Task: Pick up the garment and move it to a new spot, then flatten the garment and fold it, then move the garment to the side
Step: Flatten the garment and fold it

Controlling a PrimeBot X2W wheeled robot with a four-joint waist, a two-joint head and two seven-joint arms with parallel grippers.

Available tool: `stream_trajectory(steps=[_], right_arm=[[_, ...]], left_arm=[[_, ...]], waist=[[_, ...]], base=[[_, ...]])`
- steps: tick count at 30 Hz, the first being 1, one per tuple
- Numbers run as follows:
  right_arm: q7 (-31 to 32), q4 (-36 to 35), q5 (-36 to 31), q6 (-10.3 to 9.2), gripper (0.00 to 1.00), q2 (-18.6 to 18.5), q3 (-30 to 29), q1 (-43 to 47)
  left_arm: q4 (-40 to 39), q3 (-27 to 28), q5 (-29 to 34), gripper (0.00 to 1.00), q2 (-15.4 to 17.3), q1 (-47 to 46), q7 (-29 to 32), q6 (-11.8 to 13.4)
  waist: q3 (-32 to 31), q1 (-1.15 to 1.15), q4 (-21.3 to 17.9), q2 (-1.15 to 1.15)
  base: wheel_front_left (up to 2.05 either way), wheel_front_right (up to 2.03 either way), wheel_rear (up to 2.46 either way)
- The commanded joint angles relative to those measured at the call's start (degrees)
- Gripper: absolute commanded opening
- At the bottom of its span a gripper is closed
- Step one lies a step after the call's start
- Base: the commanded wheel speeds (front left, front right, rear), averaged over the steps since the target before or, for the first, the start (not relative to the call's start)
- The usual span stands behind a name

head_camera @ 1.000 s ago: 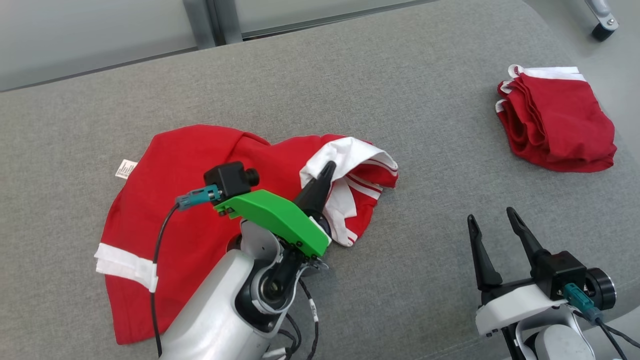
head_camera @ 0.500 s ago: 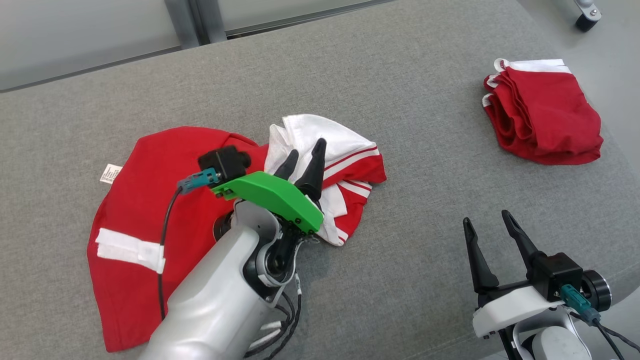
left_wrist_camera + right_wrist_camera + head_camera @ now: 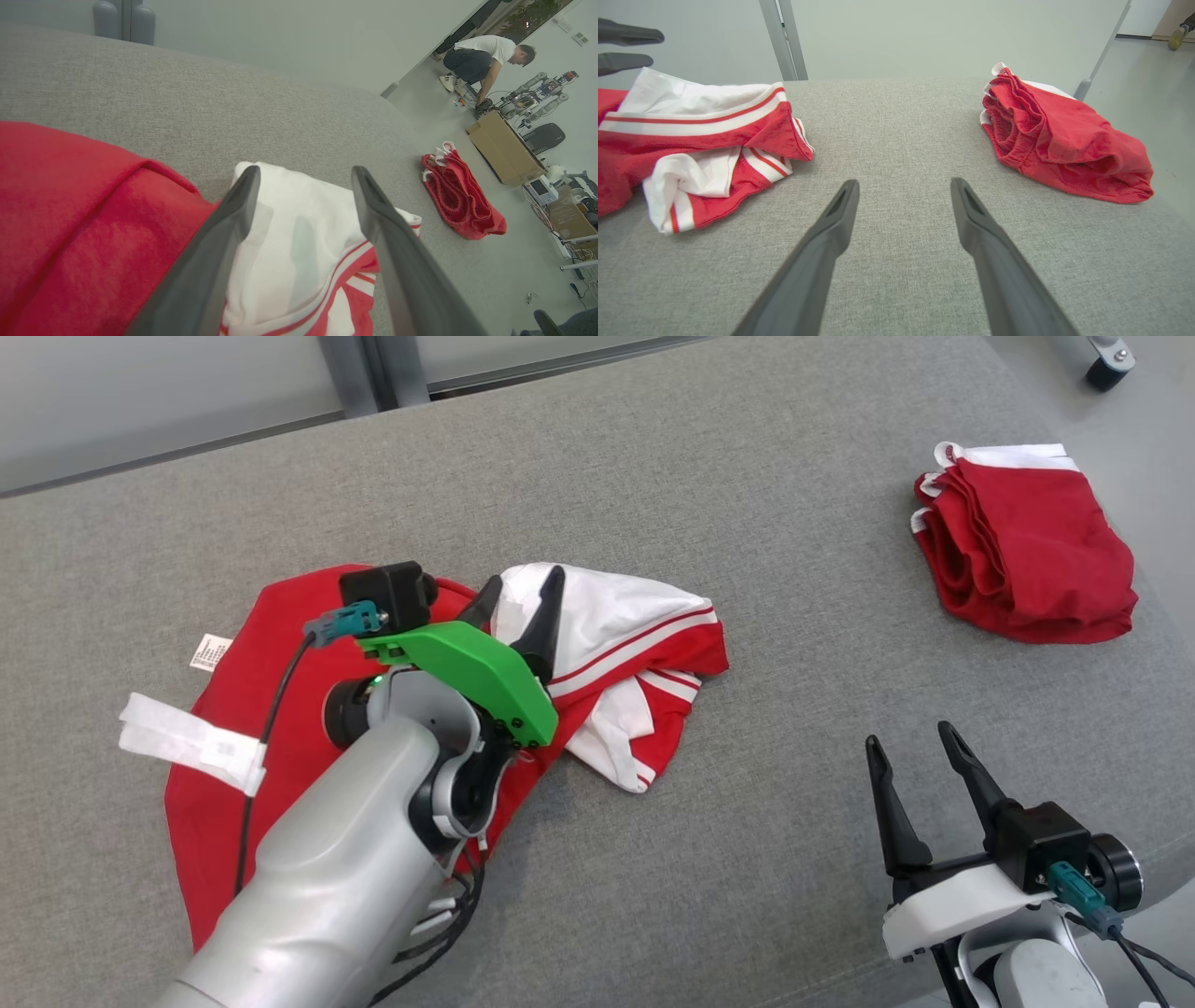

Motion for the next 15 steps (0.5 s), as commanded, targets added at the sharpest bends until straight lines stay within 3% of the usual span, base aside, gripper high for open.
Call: stream_trajectory(steps=[1,15], right_arm=[[0.01,-0.12,0.03,-0.09,1.0,-0.09,-0.11,-0.11],[0.02,0.17,0.0,-0.09,1.0,-0.09,-0.21,-0.18]], left_arm=[[0.55,0.22,0.29,1.0,0.79,-0.89,0.39,0.34],[5.9,-3.6,2.28,1.0,3.38,-2.01,5.44,-0.88]], waist=[[0.08,0.0,-0.15,0.0],[0.27,0.0,-0.32,0.0]], base=[[0.0,0.0,0.0],[0.0,0.0,0.0]])
